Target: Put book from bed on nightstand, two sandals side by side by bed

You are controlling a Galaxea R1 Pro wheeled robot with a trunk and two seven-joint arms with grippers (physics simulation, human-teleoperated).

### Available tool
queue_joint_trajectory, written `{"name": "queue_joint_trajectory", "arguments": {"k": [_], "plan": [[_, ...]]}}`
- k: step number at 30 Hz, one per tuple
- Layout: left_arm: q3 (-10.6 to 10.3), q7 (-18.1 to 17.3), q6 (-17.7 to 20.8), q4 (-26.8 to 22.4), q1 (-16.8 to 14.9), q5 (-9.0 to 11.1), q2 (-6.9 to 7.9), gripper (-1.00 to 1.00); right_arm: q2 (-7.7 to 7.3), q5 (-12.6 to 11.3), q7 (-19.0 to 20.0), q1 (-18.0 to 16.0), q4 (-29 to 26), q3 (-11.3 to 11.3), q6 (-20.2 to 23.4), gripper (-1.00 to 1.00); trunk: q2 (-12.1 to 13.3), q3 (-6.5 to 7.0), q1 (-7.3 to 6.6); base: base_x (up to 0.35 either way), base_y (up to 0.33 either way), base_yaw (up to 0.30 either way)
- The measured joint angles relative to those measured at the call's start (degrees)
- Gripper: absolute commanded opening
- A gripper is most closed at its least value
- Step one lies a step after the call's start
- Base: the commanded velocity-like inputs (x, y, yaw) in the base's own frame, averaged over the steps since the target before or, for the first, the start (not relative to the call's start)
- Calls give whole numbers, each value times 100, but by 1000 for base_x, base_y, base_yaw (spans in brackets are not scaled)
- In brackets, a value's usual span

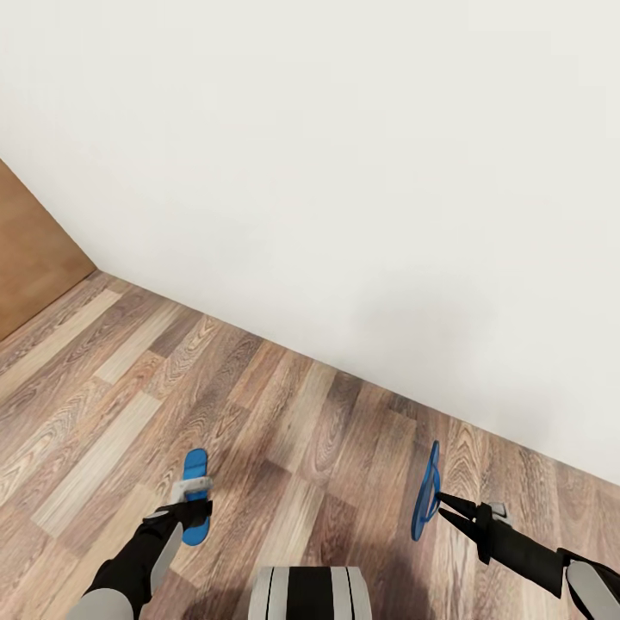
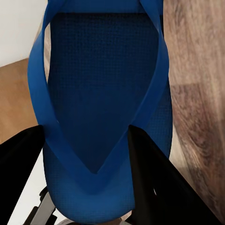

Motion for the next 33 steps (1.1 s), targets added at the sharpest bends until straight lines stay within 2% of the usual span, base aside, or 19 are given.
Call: {"name": "queue_joint_trajectory", "arguments": {"k": [25, 33], "plan": [[0, 1, -8, 6, 1, -1, -7, 100, 0, -1, 0, 0, 3, 0, -1, -100, 0, 0, 0, 86, 12, 0], [24, 1, 0, 6, 1, 0, -7, 100, 0, 10, 0, 0, 3, 1, -6, -100, -11, -177, 21, 2, 1, 0]]}}
